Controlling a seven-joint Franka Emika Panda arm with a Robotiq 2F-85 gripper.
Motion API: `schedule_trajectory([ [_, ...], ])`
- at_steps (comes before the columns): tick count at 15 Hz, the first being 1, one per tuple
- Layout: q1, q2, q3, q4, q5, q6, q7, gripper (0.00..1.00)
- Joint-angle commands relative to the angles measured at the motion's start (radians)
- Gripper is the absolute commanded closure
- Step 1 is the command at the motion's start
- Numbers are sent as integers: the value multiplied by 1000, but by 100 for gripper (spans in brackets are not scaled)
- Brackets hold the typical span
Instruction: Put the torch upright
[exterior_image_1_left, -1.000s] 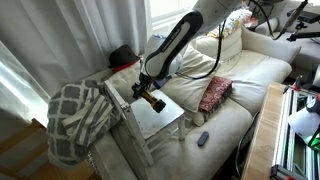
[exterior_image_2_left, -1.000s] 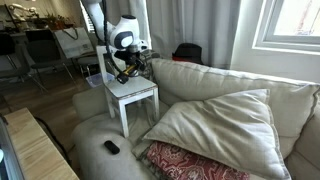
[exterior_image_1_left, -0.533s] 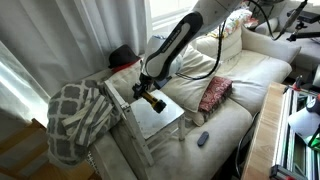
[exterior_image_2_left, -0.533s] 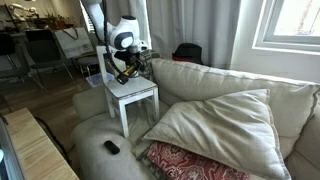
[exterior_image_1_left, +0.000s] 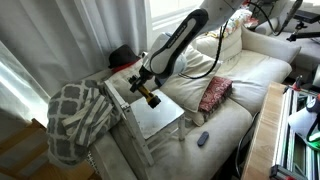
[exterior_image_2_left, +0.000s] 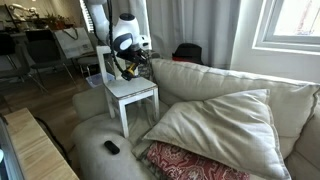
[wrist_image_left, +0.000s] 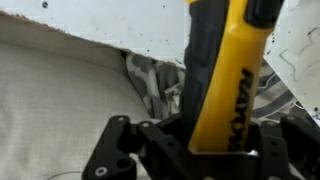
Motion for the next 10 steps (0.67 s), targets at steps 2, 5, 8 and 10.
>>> schedule_trajectory([
  [2,-160,48,152,-80,-199,157,-59,95],
  [5,-267,117,251,-115,-394,236,-75,95],
  [8,-380,205,341,-142,-605,244,-93,95],
  [10,-320,158,282,-127,-579,211,-24,80],
])
